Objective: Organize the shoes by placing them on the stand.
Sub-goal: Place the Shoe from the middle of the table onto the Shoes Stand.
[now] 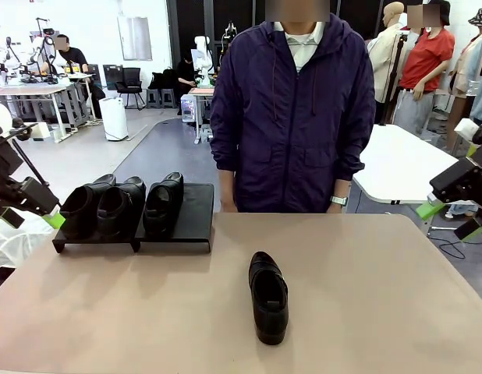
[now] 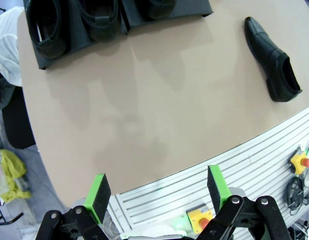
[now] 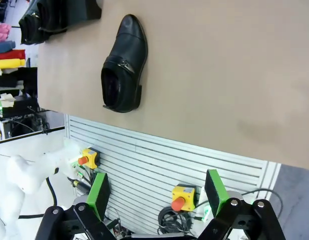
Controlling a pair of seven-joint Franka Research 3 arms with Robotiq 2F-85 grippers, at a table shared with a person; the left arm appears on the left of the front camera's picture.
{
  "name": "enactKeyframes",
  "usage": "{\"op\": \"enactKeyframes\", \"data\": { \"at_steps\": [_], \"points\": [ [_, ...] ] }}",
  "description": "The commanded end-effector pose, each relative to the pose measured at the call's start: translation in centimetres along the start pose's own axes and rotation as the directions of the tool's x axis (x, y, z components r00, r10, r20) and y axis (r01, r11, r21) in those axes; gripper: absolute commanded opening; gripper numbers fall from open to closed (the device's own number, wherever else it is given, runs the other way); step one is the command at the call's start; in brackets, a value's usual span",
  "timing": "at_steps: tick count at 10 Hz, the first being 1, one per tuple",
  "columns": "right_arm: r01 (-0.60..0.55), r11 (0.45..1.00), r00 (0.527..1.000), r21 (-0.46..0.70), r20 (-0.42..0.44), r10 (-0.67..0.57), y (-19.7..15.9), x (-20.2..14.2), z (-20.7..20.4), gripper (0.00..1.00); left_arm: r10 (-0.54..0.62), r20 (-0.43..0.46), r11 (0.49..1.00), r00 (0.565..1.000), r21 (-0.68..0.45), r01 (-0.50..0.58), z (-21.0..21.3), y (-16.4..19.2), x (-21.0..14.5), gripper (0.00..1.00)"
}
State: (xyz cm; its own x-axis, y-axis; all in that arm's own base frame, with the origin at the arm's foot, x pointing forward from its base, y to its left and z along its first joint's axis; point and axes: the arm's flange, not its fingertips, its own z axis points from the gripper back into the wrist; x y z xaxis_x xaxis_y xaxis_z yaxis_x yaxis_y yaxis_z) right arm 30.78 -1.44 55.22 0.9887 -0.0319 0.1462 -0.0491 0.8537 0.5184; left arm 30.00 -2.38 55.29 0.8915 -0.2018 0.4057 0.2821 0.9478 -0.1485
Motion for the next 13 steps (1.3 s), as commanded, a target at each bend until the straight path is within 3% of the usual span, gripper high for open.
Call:
{"op": "enactKeyframes", "data": {
  "at_steps": [1, 5, 6, 7, 8, 9, 10, 11, 12, 13],
  "points": [
    [-0.012, 0.999, 1.000, 0.032, -0.006, 0.012, 0.1, 0.3, 0.3, 1.00, -0.014, -0.010, 1.000, 1.000, 0.000, 0.014, 0.2, 0.2, 0.1, 1.00],
    [-0.012, 0.999, 1.000, 0.032, -0.006, 0.012, 0.1, 0.3, 0.3, 1.00, 0.000, 0.000, 1.000, 1.000, 0.000, 0.000, 0.0, 0.0, 0.0, 1.00],
    [-0.012, 0.999, 1.000, 0.032, -0.006, 0.012, 0.1, 0.3, 0.3, 1.00, -0.010, -0.073, 0.992, 0.997, -0.128, 0.001, -0.6, -4.1, 1.3, 1.00],
    [-0.012, 0.999, 1.000, 0.032, -0.006, 0.012, 0.1, 0.3, 0.3, 1.00, 0.066, -0.166, 0.996, 0.984, -0.050, -0.076, -3.0, -9.4, 3.2, 1.00],
    [-0.012, 0.999, 1.000, 0.032, -0.006, 0.012, 0.1, 0.3, 0.3, 1.00, 0.135, -0.200, 0.991, 0.970, 0.027, -0.133, -5.1, -13.8, 5.2, 1.00],
    [-0.012, 0.999, 1.000, 0.032, -0.006, 0.012, 0.1, 0.3, 0.3, 1.00, 0.119, -0.249, 0.993, 0.961, 0.037, -0.113, -7.0, -18.0, 5.9, 1.00],
    [-0.012, 0.999, 1.000, 0.032, -0.006, 0.012, 0.1, 0.3, 0.3, 1.00, 0.112, -0.243, 0.993, 0.964, 0.072, -0.097, -8.9, -22.8, 6.3, 1.00],
    [-0.012, 0.999, 1.000, 0.032, -0.006, 0.012, 0.1, 0.3, 0.3, 1.00, 0.191, -0.269, 0.980, 0.944, 0.101, -0.170, -11.5, -28.5, 7.2, 1.00],
    [-0.012, 0.999, 1.000, 0.032, -0.006, 0.012, 0.1, 0.3, 0.3, 1.00, 0.297, -0.265, 0.950, 0.917, 0.177, -0.257, -13.8, -32.4, 7.9, 1.00],
    [-0.012, 0.999, 1.000, 0.032, -0.006, 0.012, 0.1, 0.3, 0.3, 1.00, 0.322, -0.239, 0.936, 0.916, 0.224, -0.270, -16.3, -35.0, 8.1, 1.00]
  ]
}}
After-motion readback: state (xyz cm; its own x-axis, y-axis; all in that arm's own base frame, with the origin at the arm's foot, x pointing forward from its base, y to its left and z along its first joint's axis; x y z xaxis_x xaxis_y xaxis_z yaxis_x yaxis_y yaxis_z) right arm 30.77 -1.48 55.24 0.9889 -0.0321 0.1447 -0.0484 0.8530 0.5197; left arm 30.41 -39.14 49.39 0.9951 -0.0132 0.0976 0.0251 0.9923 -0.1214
